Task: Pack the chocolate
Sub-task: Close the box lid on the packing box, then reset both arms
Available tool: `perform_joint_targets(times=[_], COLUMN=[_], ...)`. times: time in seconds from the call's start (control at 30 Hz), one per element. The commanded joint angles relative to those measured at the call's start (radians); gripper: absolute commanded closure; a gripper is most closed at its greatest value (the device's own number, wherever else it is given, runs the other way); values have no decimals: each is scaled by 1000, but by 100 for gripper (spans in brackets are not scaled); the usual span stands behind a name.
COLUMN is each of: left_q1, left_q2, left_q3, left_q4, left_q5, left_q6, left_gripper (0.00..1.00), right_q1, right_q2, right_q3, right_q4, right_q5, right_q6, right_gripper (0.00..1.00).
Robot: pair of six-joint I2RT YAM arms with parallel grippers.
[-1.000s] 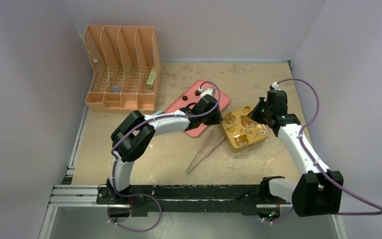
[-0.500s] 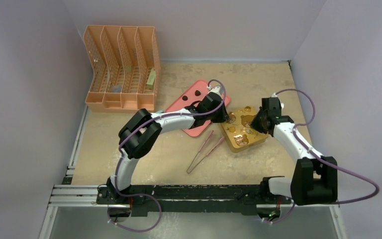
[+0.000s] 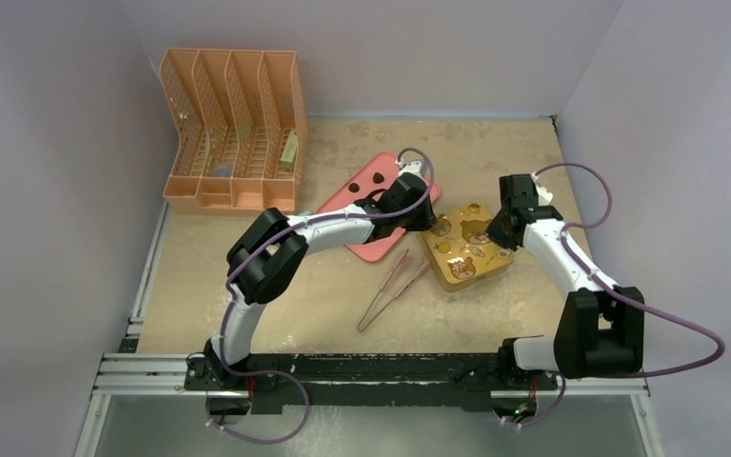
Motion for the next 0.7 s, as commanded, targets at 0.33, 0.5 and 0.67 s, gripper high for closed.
perform_joint_targets(times=[0.33, 0.5, 0.67], left_q1=[12, 11, 11], left_q2=[-85, -205, -388], left_q3=[-22, -90, -176], left_q4=[-101, -103, -157], left_q5=[-109, -213, -343], left_q6=[43, 73, 89], left_gripper=[61, 38, 33], right_q1=[-2, -2, -2], right_q2=[-22, -216, -382], right_q3=[-69, -74, -77], right_q4=[37, 55, 107], right_q5=[51, -8, -200], right_q6=[-88, -188, -241], right_gripper=[100, 89, 56])
